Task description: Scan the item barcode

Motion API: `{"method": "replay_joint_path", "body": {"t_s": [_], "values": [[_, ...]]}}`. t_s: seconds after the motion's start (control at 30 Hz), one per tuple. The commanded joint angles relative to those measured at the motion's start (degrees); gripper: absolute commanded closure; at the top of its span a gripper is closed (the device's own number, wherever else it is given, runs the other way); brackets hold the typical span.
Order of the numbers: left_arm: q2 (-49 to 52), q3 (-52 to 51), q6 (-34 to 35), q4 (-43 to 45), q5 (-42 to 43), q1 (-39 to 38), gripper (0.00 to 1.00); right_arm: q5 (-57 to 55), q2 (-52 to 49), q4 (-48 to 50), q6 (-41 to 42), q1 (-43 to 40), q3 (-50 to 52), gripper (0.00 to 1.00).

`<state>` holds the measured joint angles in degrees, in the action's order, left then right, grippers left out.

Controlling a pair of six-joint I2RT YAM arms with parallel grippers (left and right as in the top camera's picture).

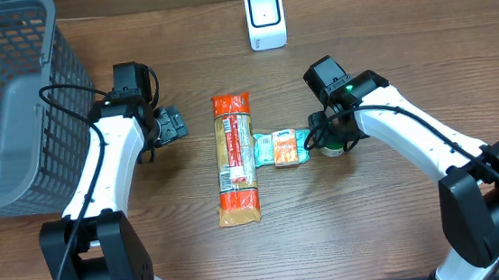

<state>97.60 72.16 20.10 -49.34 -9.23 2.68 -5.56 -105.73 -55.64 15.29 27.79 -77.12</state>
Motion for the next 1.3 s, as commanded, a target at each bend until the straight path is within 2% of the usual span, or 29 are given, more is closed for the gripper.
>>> {"method": "replay_joint_path", "body": {"t_s": [0.0,0.07,0.23,0.33,0.5,0.63,0.73,0.83,1.1,1.17,1.27], "values": [[-1.14,0.63,-0.83,0.09,0.07,-0.07,0.00,-1.46,0.15,-0.74,-1.88,-0.17,0.35,0.12],[-1.14,0.63,-0.83,0.09,0.07,-0.07,0.00,-1.46,0.20,-2.23,-1.84,-0.20,0.02,0.00],[-1.14,0.63,-0.83,0.09,0.07,-0.07,0.00,-1.44,0.28,-5.97,-0.20,-0.28,-4.50,0.00],[-1.14,0.63,-0.83,0.09,0.07,-0.07,0.00,-0.90,0.28,-10.08,1.44,-0.28,-10.71,0.00],[-1.14,0.63,-0.83,0.09,0.07,-0.07,0.00,5.11,0.28,-12.48,1.42,-0.28,-16.06,0.00],[-1.14,0.63,-0.83,0.09,0.07,-0.07,0.00,5.66,0.26,-14.27,3.69,-0.42,-16.13,0.00],[-1.14,0.63,-0.83,0.09,0.07,-0.07,0.00,-1.33,0.26,-18.67,16.33,-0.90,-16.06,0.00],[-1.14,0.63,-0.83,0.09,0.07,-0.07,0.00,-2.82,0.26,-19.91,22.47,-0.92,-15.15,0.00],[-1.14,0.63,-0.83,0.09,0.07,-0.07,0.00,-1.70,0.22,-16.26,23.98,-0.70,-12.92,0.00],[-1.14,0.63,-0.83,0.09,0.07,-0.07,0.00,-1.70,0.15,-16.94,24.15,-0.87,-12.92,0.05],[-1.14,0.63,-0.83,0.09,0.07,-0.07,0.00,-1.70,0.15,-17.25,25.49,-0.92,-12.92,0.05]]}}
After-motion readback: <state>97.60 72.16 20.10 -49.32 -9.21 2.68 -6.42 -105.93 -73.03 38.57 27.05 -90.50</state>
